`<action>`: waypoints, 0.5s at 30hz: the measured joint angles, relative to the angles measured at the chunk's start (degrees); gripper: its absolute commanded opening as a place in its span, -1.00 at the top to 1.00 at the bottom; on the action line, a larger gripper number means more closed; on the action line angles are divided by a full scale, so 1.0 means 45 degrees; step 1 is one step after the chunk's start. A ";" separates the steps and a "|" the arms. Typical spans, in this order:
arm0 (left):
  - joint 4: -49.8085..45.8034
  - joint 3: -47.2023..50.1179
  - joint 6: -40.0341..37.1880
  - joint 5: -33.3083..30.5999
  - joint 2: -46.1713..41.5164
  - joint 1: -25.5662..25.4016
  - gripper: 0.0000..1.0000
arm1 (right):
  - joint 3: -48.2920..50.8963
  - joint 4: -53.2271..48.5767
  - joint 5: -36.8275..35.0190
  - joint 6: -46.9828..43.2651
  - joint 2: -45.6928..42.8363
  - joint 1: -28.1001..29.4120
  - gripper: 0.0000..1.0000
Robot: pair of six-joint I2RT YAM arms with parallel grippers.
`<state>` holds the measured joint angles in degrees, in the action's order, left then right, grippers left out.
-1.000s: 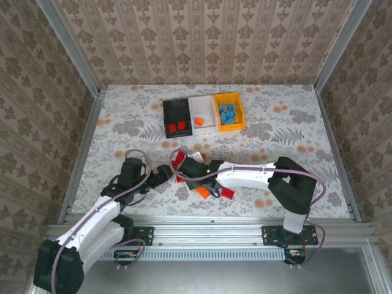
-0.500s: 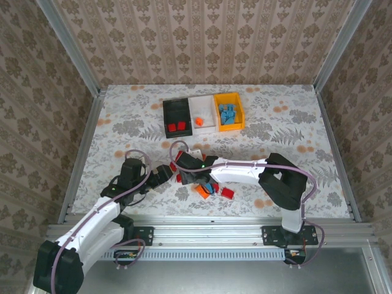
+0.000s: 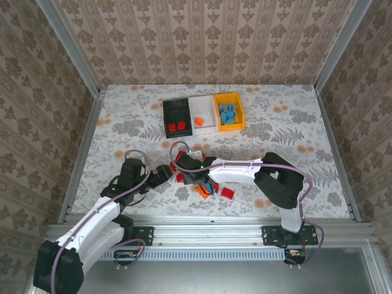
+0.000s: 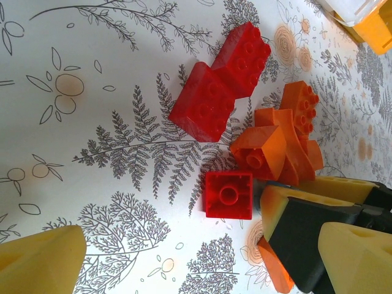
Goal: Sort the legos into containers by color
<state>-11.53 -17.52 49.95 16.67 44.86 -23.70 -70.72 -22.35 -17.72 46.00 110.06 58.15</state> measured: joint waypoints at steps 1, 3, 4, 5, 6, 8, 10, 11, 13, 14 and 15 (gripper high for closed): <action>0.0000 0.0000 0.0000 0.0000 0.0000 0.0000 -1.00 | 0.0000 0.0068 0.0010 -0.0005 0.0000 -0.0005 0.03; 0.0000 0.0000 0.0000 0.0000 0.0000 0.0000 -1.00 | 0.0010 0.0185 0.0039 -0.0010 0.0000 -0.0005 0.10; 0.0000 0.0000 0.0000 0.0000 0.0000 0.0000 -1.00 | 0.0015 0.0262 0.0039 -0.0049 0.0000 -0.0005 0.14; 0.0000 0.0000 0.0000 0.0000 0.0000 0.0000 -0.99 | 0.0015 0.0316 0.0039 -0.0083 0.0000 -0.0005 0.16; 0.0000 0.0000 0.0000 0.0000 0.0000 0.0000 -0.99 | 0.0015 0.0355 0.0039 -0.0092 -0.0005 -0.0005 0.17; 0.0000 0.0000 -0.0005 0.0000 0.0000 0.0000 -1.00 | 0.0053 0.0452 0.0039 -0.0136 -0.0015 -0.0005 0.20; 0.0000 0.0000 -0.0005 -0.0005 0.0000 0.0000 -1.00 | 0.0121 0.0578 0.0034 -0.0180 -0.0044 -0.0005 0.23; 0.0000 0.0000 -0.0005 -0.0015 0.0000 0.0000 -0.99 | 0.0175 0.0646 0.0034 -0.0185 -0.0073 -0.0005 0.24; 0.0000 0.0000 -0.0005 -0.0034 0.0000 0.0000 -0.99 | 0.0291 0.0675 0.0034 -0.0199 -0.0170 -0.0005 0.27; 0.0000 0.0000 -0.0005 -0.0039 0.0000 0.0000 -1.00 | 0.0364 0.0685 0.0034 -0.0219 -0.0228 -0.0005 0.29; 0.0000 0.0000 -0.0005 -0.0039 0.0000 0.0000 -1.00 | 0.0423 0.0685 0.0034 -0.0228 -0.0282 -0.0005 0.30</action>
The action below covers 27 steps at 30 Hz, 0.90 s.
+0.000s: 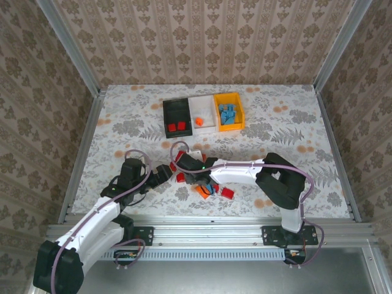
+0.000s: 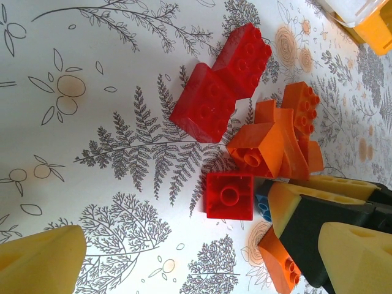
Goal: Sort the legos into containers by color
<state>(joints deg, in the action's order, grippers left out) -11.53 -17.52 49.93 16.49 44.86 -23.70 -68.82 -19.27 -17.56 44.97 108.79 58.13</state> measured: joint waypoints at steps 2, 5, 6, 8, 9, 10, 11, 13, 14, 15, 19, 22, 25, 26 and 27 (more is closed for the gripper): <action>0.0000 0.0000 0.0000 0.0000 0.0000 0.0000 -0.99 | 0.0068 0.0005 0.0000 0.0000 -0.0087 0.0000 0.32; 0.0000 0.0000 0.0000 0.0000 0.0000 0.0000 -1.00 | 0.0185 -0.0005 -0.0005 -0.0005 -0.0359 0.0000 0.33; 0.0000 0.0000 0.0000 0.0000 0.0000 0.0000 -1.00 | 0.0204 -0.0019 0.0000 -0.0010 -0.0457 0.0000 0.33; 0.0000 0.0000 0.0000 0.0000 0.0005 0.0005 -0.99 | 0.0282 -0.0039 -0.0005 -0.0053 -0.0777 0.0000 0.33; 0.0000 0.0000 0.0000 0.0000 0.0005 0.0005 -1.00 | 0.0325 -0.0039 -0.0005 -0.0092 -0.0967 0.0000 0.33; 0.0000 0.0000 0.0000 0.0000 0.0005 0.0005 -1.00 | 0.0364 -0.0063 -0.0019 -0.0141 -0.1166 0.0000 0.33; 0.0005 0.0000 0.0000 0.0000 0.0005 0.0005 -1.00 | 0.0398 -0.0112 -0.0049 -0.0223 -0.1404 0.0000 0.33; 0.0005 -0.0005 0.0000 0.0000 0.0010 0.0005 -1.00 | 0.0408 -0.0253 -0.0151 -0.0384 -0.1860 -0.0010 0.33; 0.0039 -0.0005 0.0000 0.0005 0.0034 0.0005 -1.00 | 0.0408 -0.0340 -0.0204 -0.0515 -0.2127 -0.0039 0.33; 0.0097 -0.0005 0.0000 0.0005 0.0092 0.0005 -1.00 | 0.0403 -0.0408 -0.0253 -0.0651 -0.2341 -0.0097 0.33; 0.0539 -0.0228 0.0000 0.0053 0.0826 -0.0053 -1.00 | 0.0175 -0.0627 -0.0612 -0.1472 -0.3050 -0.1039 0.32; 0.0962 -0.0801 -0.0005 0.0083 0.1977 -0.0461 -1.00 | -0.0602 -0.0714 -0.0792 -0.2186 -0.2919 -0.2608 0.32; 0.1049 -0.1885 -0.0126 0.0194 0.3279 -0.1073 -1.00 | -0.1996 -0.0699 -0.1035 -0.2788 -0.2142 -0.4503 0.32; 0.1054 -0.2278 -0.0199 0.0223 0.3628 -0.1205 -0.99 | -0.2599 -0.0690 -0.1112 -0.2982 -0.1690 -0.5081 0.32; 0.1069 -0.2545 -0.0267 0.0253 0.3837 -0.1253 -1.00 | -0.3167 -0.0704 -0.1161 -0.3128 -0.1234 -0.5591 0.32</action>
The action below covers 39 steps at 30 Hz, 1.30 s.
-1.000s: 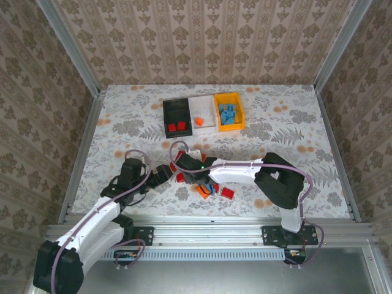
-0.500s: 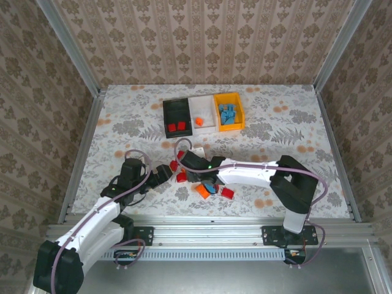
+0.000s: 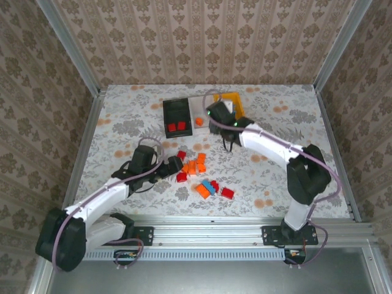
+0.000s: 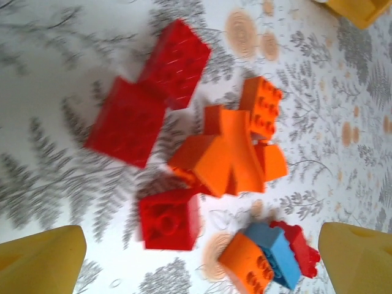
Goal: Sort the legos into containers by color
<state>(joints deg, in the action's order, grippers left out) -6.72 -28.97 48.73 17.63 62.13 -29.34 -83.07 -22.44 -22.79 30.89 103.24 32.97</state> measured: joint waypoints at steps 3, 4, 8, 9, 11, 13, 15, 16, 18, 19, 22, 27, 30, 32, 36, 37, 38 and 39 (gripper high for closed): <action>0.0015 -0.0656 -0.0267 -0.0010 0.0340 -0.0058 -0.99 | -0.1851 -0.0102 0.0019 -0.0374 0.1666 -0.1287 0.31; -0.0005 -0.0816 -0.0393 -0.0015 0.0389 -0.0053 -1.00 | -0.2492 -0.0146 0.0063 -0.0515 0.2297 -0.1632 0.31; -0.0126 -0.1093 -0.0767 -0.0063 0.0622 -0.0053 -1.00 | -0.4614 -0.0636 0.0267 -0.0937 0.4376 -0.2429 0.29; -0.0136 -0.1107 -0.0835 -0.0068 0.0709 -0.0044 -1.00 | -0.5066 -0.0767 0.0335 -0.1030 0.4789 -0.2540 0.28; -0.0185 -0.1122 -0.0947 -0.0097 0.0933 -0.0034 -0.99 | -0.6135 -0.1098 0.0457 -0.1282 0.5644 -0.2705 0.25; -0.0233 -0.1166 -0.1083 -0.0102 0.1190 -0.0029 -1.00 | -0.7023 -0.1384 0.0534 -0.1545 0.6251 -0.2773 0.08; -0.0311 -0.1248 -0.1180 -0.0102 0.1438 -0.0029 -0.99 | -0.7645 -0.1681 0.0622 -0.1758 0.6606 -0.2783 -0.04; -0.0369 -0.1345 -0.1229 -0.0097 0.1588 -0.0029 -1.00 | -0.7834 -0.1783 0.0675 -0.1885 0.6674 -0.2773 -0.06; -0.0442 -0.1559 -0.1321 -0.0092 0.1812 -0.0029 -1.00 | -0.7893 -0.1904 0.0743 -0.1991 0.6664 -0.2769 -0.12; -0.0447 -0.1666 -0.1360 -0.0073 0.1923 -0.0029 -1.00 | -0.7883 -0.1904 0.0787 -0.2079 0.6640 -0.2749 -0.13; -0.0442 -0.1797 -0.1409 -0.0049 0.2064 0.0019 -1.00 | -0.7373 -0.1821 0.0845 -0.2220 0.6373 -0.2686 -0.13; -0.0457 -0.1797 -0.1409 -0.0044 0.2064 0.0039 -0.98 | -0.5440 -0.1491 0.0971 -0.2225 0.5037 -0.2560 -0.13; -0.0481 -0.1797 -0.1409 -0.0049 0.2059 0.0034 -0.98 | -0.4197 -0.1146 0.1020 -0.2220 0.3847 -0.2448 -0.14; -0.0593 -0.1797 -0.1409 -0.0058 0.2055 0.0019 -0.98 | -0.3657 -0.0933 0.1044 -0.2225 0.3118 -0.2395 -0.14; -0.0806 -0.1797 -0.1404 -0.0078 0.1962 -0.0053 -0.98 | -0.3517 -0.0646 0.1039 -0.2273 0.2419 -0.2356 -0.14; -0.0811 -0.1797 -0.1404 -0.0073 0.1933 -0.0102 -0.98 | -0.3517 -0.0631 0.1039 -0.2288 0.2351 -0.2346 -0.14; -0.0821 -0.1797 -0.1404 -0.0083 0.1909 -0.0170 -0.97 | -0.3492 -0.0612 0.1044 -0.2307 0.2302 -0.2346 -0.14; -0.0835 -0.1797 -0.1404 -0.0107 0.1894 -0.0243 -0.96 | -0.3400 -0.0515 0.1049 -0.2312 0.2254 -0.2341 -0.14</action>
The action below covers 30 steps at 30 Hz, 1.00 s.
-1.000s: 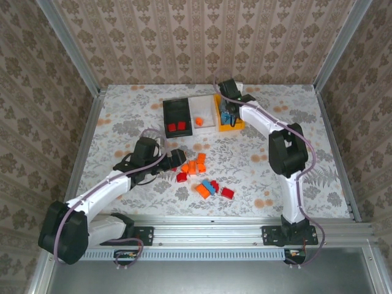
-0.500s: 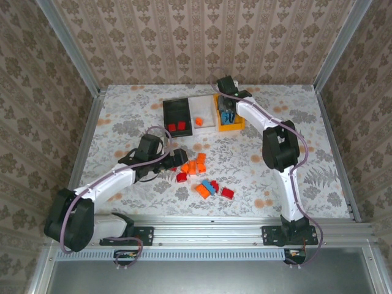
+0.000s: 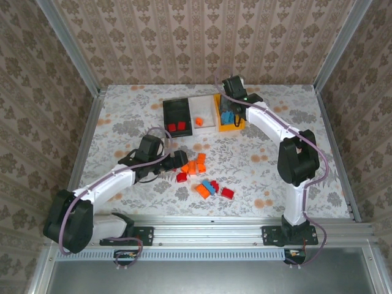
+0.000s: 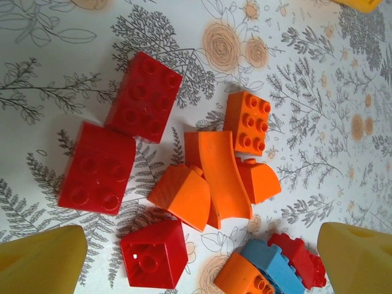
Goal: Sort the legos into containers by color
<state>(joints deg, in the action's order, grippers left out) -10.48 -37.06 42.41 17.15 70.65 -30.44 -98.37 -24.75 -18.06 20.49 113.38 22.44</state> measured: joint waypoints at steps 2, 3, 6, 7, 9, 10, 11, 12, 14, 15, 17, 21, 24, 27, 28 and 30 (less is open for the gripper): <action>-0.0053 0.0000 0.0005 -0.0049 -0.0010 -0.0117 -0.92 | 0.0539 0.0189 0.0024 0.0005 -0.0267 0.0068 -0.14; -0.0083 0.0000 0.0005 -0.0073 -0.0010 -0.0165 -0.90 | 0.0884 0.0238 0.0024 0.0010 -0.0447 0.0087 -0.14; -0.0194 0.0000 -0.0005 -0.0189 -0.0010 -0.0325 -0.77 | 0.2739 0.0563 0.0146 0.0155 -0.1511 0.0296 -0.10; -0.0223 0.0000 -0.0029 -0.0248 -0.0010 -0.0398 -0.73 | 0.3570 0.0724 0.0209 0.0243 -0.2030 0.0447 -0.05; -0.0325 -0.0005 -0.0126 -0.0355 -0.0010 -0.0510 -0.67 | 0.5061 0.0865 0.0262 0.0427 -0.3050 0.0889 0.04; -0.0437 -0.0015 -0.0175 -0.0423 -0.0010 -0.0593 -0.64 | 0.5770 0.0903 0.0296 0.0505 -0.3580 0.1229 0.09; -0.0549 -0.0029 -0.0214 -0.0471 -0.0010 -0.0665 -0.61 | 0.6363 0.0937 0.0321 0.0573 -0.4031 0.1617 0.11; -0.0641 -0.0039 -0.0277 -0.0495 -0.0010 -0.0743 -0.58 | 0.6883 0.0957 0.0350 0.0675 -0.4430 0.2059 0.14; -0.0743 -0.0049 -0.0355 -0.0529 -0.0015 -0.0903 -0.58 | 0.7723 0.0865 0.0359 0.0797 -0.5056 0.2997 0.15; -0.0772 -0.0049 -0.0355 -0.0539 -0.0034 -0.0981 -0.59 | 0.8106 0.0797 0.0364 0.0835 -0.5328 0.3502 0.15; -0.0772 -0.0019 -0.0355 -0.0578 -0.0204 -0.1093 -0.62 | 0.8835 0.0661 0.0476 0.0899 -0.5829 0.4328 0.08; -0.0792 0.0277 -0.0355 -0.0908 -0.1122 -0.1146 -0.76 | 0.9986 -0.0063 0.0792 0.1098 -0.6936 0.5712 0.09; -0.0845 0.0622 -0.0330 -0.1307 -0.1797 -0.1059 -0.78 | 1.0185 -0.0408 0.0918 0.1491 -0.7446 0.6742 0.26; -0.0884 0.0947 -0.0296 -0.1452 -0.2118 -0.0928 -0.79 | 1.0185 -0.0427 0.0942 0.1899 -0.7572 0.7640 0.35; -0.0879 0.1059 -0.0267 -0.1457 -0.2147 -0.0860 -0.79 | 1.0180 -0.0408 0.0942 0.1972 -0.7490 0.7922 0.35; -0.0869 0.1268 -0.0170 -0.1481 -0.2161 -0.0777 -0.79 | 1.0040 -0.0427 0.0962 0.1987 -0.7043 0.8262 0.35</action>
<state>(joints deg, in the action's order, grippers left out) -14.39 -31.35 41.65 10.48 60.93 -33.93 -53.19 -26.68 -13.74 29.43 81.69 59.61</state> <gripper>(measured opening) 0.894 0.324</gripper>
